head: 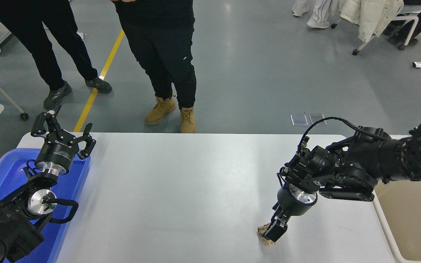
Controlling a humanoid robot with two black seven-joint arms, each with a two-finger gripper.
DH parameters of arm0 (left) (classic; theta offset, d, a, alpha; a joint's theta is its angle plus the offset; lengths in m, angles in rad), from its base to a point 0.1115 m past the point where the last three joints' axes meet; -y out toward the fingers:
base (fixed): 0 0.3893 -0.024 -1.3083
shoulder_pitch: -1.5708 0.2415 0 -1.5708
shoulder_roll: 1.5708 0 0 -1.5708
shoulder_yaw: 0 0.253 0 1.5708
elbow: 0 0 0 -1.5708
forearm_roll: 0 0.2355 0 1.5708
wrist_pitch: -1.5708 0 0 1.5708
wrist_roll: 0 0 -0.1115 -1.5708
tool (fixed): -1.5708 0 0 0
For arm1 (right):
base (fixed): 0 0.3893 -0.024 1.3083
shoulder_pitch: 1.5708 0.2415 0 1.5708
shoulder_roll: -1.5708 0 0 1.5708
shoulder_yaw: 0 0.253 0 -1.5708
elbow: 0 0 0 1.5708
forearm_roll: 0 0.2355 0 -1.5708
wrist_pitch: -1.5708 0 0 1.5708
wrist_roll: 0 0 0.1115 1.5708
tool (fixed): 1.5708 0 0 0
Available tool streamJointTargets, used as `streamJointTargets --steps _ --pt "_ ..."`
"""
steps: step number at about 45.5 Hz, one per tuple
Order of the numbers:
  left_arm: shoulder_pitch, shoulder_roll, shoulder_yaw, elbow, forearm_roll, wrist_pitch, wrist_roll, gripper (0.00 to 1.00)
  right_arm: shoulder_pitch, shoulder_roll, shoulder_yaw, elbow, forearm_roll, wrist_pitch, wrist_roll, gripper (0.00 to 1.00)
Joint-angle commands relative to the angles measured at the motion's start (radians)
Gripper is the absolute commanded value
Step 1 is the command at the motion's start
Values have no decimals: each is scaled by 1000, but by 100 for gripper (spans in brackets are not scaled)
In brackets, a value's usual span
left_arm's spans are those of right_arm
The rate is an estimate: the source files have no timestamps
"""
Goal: Clean the table surface
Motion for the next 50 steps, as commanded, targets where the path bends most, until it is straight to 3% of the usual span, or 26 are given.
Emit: streamJointTargets --steps 1,40,50 --pt "0 0 0 0 -1 0 0 100 -32 -6 5 -6 3 -24 0 99" --pt "0 0 0 0 -1 -1 0 100 -149 -14 -8 -102 8 -166 -5 97" --pt "0 0 0 0 -1 -1 0 100 -164 -12 -11 -136 5 -189 -2 77"
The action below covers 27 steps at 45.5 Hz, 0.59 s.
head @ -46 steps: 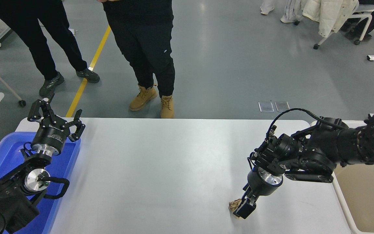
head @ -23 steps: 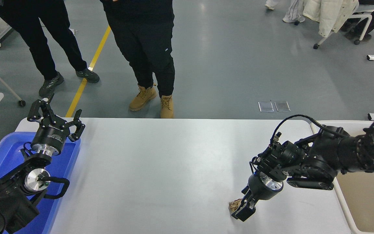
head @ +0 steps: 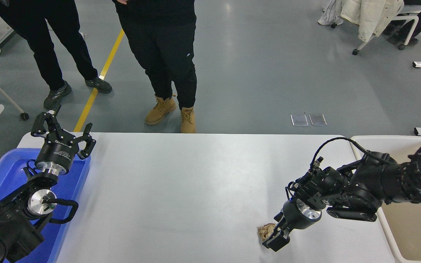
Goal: Clean the table surface
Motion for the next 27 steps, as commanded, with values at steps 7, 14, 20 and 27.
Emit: streamJointTargets --steps 7,14,20,27 --pt "0 0 0 0 -1 0 0 100 -31 1 -8 -51 -8 -31 4 60" --pt "0 0 0 0 1 0 0 100 -28 1 -27 -51 -13 -31 6 26" --pt "0 0 0 0 1 -1 0 100 -26 1 -28 -62 -15 -31 7 0" --pt "0 0 0 0 -1 0 0 100 -19 -1 -27 -65 -13 -33 21 0"
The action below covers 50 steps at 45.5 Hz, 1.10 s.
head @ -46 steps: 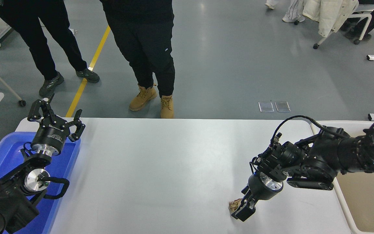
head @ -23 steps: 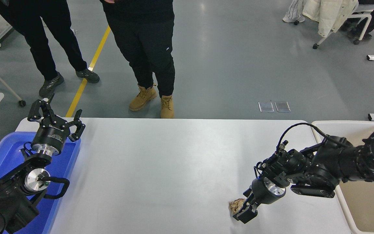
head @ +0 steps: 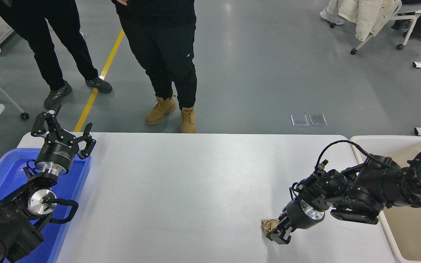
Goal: Clean the table surface
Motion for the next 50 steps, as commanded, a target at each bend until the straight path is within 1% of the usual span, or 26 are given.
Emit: streamJointTargets --steps 1,8,12,18,23,29,34,41,50 --pt "0 0 0 0 0 0 0 100 9 -1 -3 -11 -1 -3 16 0" --pt "0 0 0 0 1 1 0 100 37 -23 7 -9 3 -3 36 0" --pt "0 0 0 0 1 1 0 100 77 -47 18 6 11 -6 58 0" --pt "0 0 0 0 1 0 0 100 147 -109 75 44 16 -8 125 0" --pt "0 0 0 0 1 1 0 100 216 -185 170 129 17 -5 170 0" --pt "0 0 0 0 1 1 0 100 298 -271 240 236 17 -1 174 0" --pt "0 0 0 0 0 1 0 100 345 -325 277 284 19 0 180 0" --pt "0 0 0 0 1 0 0 100 358 -383 345 296 20 8 219 0" --pt "0 0 0 0 0 1 0 100 358 -429 434 292 53 12 220 0"
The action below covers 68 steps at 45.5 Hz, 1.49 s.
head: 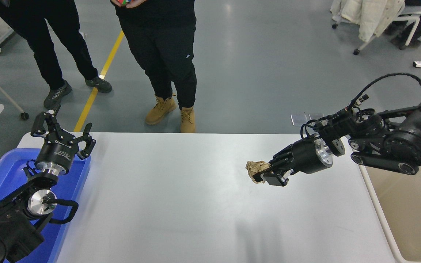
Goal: Clean the table surface
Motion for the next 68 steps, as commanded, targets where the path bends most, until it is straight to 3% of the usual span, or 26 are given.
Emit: streamJointTargets --steps 1,15,24,41,68 --pt "0 0 0 0 -1 -1 0 100 24 -76 123 21 27 6 18 0" --pt "0 1 0 0 -1 0 0 100 -41 -119 421 -54 127 79 7 0" --pt "0 0 0 0 -1 -1 0 100 -119 -107 532 -311 194 99 -25 0" --pt "0 0 0 0 1 0 0 100 -276 -61 529 -839 440 99 -108 0" --pt "0 0 0 0 -1 -1 0 100 -432 -45 527 -1148 690 92 -353 0"
